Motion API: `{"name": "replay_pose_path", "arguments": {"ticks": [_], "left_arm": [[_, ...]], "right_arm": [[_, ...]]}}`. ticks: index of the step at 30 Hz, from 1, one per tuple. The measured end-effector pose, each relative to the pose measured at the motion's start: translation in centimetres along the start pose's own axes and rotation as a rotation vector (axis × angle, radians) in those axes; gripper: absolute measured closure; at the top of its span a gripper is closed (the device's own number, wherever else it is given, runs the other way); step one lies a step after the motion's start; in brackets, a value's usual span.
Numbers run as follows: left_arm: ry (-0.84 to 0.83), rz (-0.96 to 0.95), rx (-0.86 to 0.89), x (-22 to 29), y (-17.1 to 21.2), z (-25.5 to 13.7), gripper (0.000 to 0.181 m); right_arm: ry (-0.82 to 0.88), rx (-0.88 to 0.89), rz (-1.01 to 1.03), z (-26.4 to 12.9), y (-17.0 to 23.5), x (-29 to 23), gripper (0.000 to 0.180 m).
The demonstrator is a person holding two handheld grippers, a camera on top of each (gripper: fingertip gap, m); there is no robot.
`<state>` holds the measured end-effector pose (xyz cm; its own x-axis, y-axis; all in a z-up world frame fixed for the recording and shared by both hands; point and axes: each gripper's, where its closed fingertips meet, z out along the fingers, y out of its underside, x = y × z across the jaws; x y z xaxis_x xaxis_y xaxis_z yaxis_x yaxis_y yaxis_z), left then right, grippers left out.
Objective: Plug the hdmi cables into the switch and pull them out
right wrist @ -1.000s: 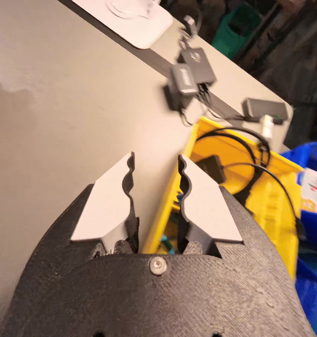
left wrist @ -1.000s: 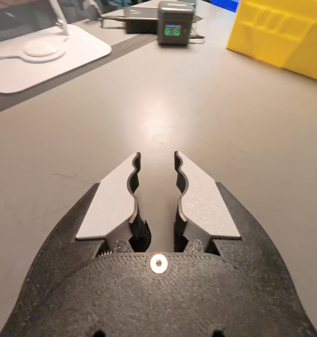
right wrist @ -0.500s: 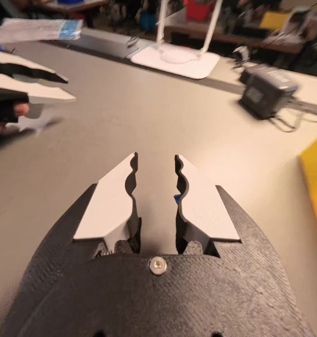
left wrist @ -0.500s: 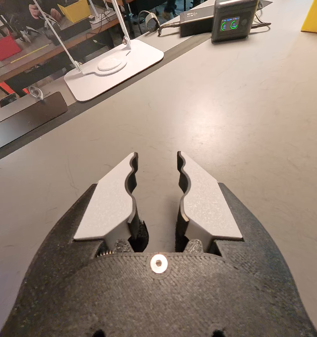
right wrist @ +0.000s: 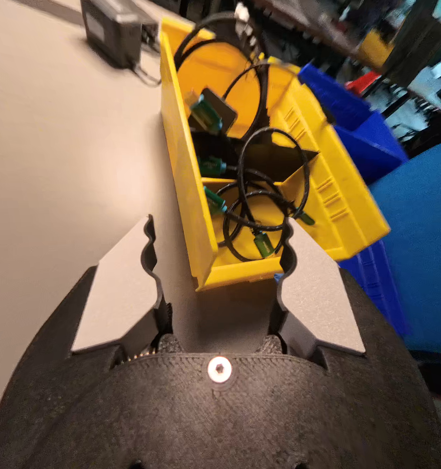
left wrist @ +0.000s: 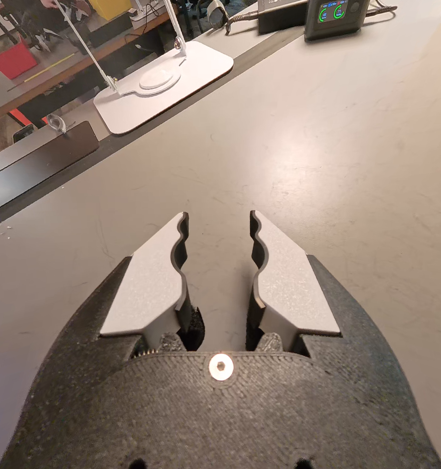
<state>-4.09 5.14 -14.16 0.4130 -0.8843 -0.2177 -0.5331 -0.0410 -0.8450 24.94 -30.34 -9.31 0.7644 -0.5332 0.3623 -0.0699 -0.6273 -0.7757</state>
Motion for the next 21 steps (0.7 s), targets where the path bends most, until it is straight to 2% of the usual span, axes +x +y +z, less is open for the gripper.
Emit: {"name": "replay_pose_path", "arguments": {"ticks": [2, 3, 5, 6, 9, 14, 21], "left_arm": [[0.001, 0.001, 0.001, 0.0, 0.0, 0.0, 0.132], [0.005, 0.000, 0.001, 0.1, 0.0, 0.0, 0.132], [0.012, -0.001, 0.001, 0.1, 0.0, 0.0, 0.132], [0.015, -0.001, 0.002, 0.2, 0.0, 0.0, 0.132], [0.025, 0.004, 0.000, 0.3, 0.0, 0.0, 0.133], [0.040, 0.017, 0.000, 0.7, 0.0, 0.0, 0.134], [0.053, 0.010, -0.004, 0.8, 0.1, 0.0, 0.135]], "right_arm": [[-0.065, -0.072, -0.029, 1.7, 1.9, -0.9, 0.081], [-0.075, -0.072, -0.048, 2.4, 2.2, -1.1, 0.100], [-0.073, -0.013, -0.089, 3.2, 1.7, -1.7, 0.154], [-0.069, 0.008, -0.113, 3.3, 1.4, -1.9, 0.161], [-0.089, 0.032, -0.157, 3.1, 0.6, -3.5, 0.171], [-0.113, 0.078, -0.177, 2.0, -0.2, -6.1, 0.172], [-0.270, 0.155, -0.249, -1.2, -0.6, -11.3, 0.172]]}}
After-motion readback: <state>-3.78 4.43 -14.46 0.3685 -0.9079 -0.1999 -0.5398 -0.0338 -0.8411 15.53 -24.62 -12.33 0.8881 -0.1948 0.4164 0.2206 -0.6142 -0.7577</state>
